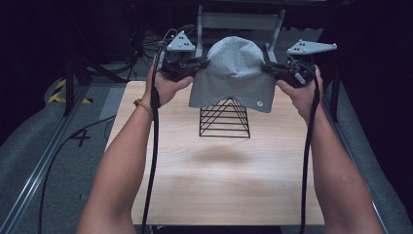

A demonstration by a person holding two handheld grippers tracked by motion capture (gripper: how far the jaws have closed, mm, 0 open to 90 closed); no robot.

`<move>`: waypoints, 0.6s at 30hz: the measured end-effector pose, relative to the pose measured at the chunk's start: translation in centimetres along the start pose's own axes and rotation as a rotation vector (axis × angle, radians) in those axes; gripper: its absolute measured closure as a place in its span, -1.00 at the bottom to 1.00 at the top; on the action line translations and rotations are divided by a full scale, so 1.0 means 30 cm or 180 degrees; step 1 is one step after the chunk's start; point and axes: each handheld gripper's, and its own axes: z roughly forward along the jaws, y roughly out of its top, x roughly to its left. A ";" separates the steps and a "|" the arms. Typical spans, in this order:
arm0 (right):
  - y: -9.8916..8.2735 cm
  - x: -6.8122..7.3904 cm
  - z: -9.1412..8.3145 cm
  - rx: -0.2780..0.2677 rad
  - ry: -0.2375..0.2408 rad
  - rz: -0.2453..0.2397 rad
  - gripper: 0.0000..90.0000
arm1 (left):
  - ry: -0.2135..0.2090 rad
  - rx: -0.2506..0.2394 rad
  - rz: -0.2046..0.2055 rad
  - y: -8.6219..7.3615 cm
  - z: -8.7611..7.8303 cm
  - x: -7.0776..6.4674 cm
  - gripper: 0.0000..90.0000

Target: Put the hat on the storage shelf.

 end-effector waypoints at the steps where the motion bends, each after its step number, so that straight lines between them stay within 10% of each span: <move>1: -0.003 0.003 0.004 0.0017 0.0000 0.0006 0.89 | 0.0014 0.0008 -0.0003 -0.005 0.002 -0.005 0.90; 18: -0.020 0.016 -0.031 -0.0004 0.0068 -0.0010 0.89 | -0.0132 -0.0099 0.0015 -0.028 -0.042 -0.038 0.90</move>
